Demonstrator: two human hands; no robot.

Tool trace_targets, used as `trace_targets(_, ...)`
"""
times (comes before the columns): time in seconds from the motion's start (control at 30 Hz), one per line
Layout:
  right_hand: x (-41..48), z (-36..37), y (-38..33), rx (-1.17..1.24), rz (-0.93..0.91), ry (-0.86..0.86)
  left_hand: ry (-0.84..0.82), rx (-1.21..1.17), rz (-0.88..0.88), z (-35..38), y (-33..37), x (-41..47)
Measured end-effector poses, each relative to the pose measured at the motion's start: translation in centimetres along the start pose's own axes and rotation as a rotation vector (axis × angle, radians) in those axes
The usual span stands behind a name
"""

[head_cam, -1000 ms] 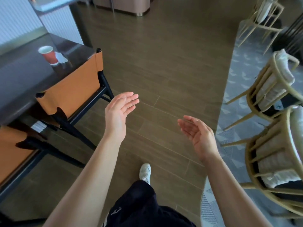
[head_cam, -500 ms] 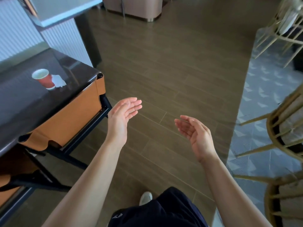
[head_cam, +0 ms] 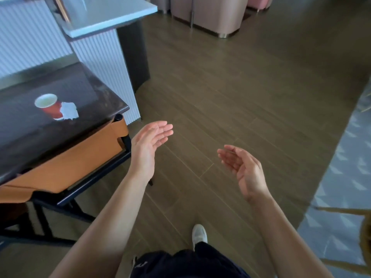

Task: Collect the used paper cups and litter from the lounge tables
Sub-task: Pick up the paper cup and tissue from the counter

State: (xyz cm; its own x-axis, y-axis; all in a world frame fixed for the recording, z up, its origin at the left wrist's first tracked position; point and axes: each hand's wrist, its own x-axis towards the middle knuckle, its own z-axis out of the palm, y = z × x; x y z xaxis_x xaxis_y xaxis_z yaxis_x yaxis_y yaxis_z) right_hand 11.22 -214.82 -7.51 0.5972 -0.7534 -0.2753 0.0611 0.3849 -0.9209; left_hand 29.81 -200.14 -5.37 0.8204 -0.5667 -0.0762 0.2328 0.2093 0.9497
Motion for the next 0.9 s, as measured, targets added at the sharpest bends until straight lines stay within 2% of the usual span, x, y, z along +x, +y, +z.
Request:
trace_targets(0.17,7.4,0.2,-3.0,-0.079,0.021,-0.142,0.201,-0.104,0.051,1.1,0.7,4.4)
trace_targets(0.47,18.7,5.9,-4.6,-0.132,0.074,-0.376,0.414,-0.141,0.127,-0.4,1.2,12.3)
trace_targets(0.6,23.9,9.7,-4.6,-0.136,0.098,-0.44,0.458,-0.101,0.128,-2.1,1.1,17.3)
trace_targets(0.77,29.9,14.9,-4.6,-0.159,0.137,-0.498,0.432,-0.046,0.119,-4.7,2.1,23.2)
trace_targets(0.9,34.3,19.7,-4.8,-0.181,0.13,-0.592,0.55,-0.046,0.22,-6.7,3.9,27.1)
